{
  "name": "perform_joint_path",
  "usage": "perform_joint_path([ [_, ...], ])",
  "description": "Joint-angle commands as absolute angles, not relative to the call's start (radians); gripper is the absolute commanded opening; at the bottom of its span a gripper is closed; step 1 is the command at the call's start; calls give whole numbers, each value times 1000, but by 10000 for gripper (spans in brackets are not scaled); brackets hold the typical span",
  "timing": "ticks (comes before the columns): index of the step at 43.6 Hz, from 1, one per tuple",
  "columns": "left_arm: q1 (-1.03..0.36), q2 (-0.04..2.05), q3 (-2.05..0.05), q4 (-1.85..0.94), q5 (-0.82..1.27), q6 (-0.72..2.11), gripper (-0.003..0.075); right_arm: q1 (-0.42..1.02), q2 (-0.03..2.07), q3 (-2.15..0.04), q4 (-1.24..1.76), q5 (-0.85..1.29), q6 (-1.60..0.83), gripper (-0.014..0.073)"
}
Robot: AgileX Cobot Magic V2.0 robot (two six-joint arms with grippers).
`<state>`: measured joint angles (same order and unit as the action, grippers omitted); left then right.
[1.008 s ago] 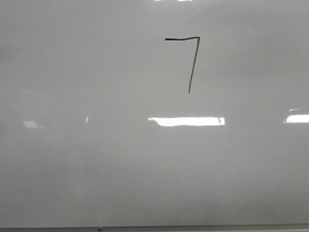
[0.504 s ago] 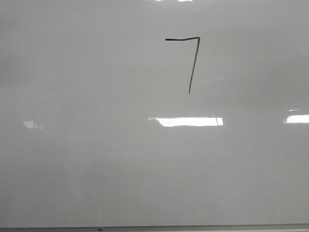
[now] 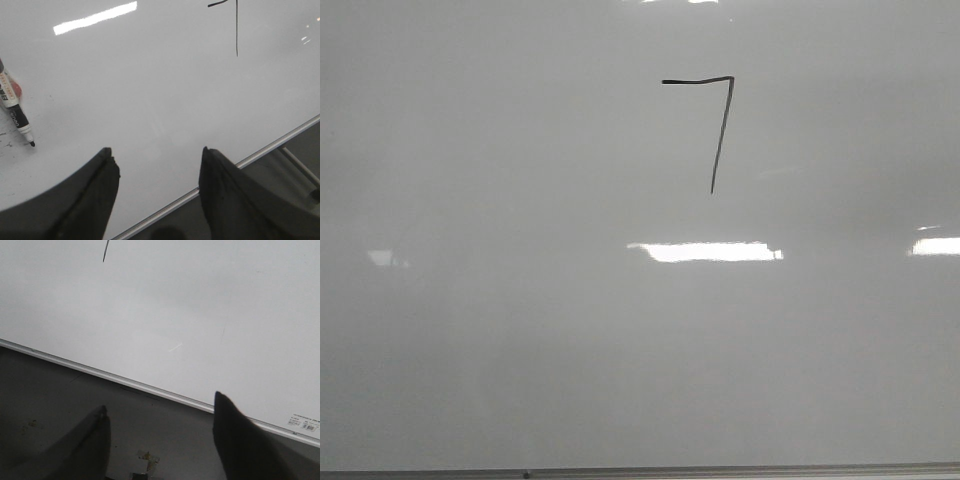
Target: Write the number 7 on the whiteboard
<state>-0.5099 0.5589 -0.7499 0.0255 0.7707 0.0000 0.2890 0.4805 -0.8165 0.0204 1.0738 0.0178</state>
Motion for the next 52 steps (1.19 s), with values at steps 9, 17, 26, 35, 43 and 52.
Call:
perform_joint_path([
  [9,-516,560,-777,20,693,6,139,282,484,-840,10,1020,21,153],
  [17,-516,560,-777,20,693,6,-21,282,484,-840,10,1020,21,-73],
  [26,-516,560,-777,20,689,6,-20,282,484,-840,11,1035,21,-67],
  [35,-516,560,-777,20,687,6,-20,282,484,-840,11,1047,21,-67],
  [43,-516,560,-777,20,687,6,-20,282,484,-840,11,1047,21,-67],
  [52,-465,509,-745,57,635,18,-20,282,484,-840,11,1047,21,-67],
])
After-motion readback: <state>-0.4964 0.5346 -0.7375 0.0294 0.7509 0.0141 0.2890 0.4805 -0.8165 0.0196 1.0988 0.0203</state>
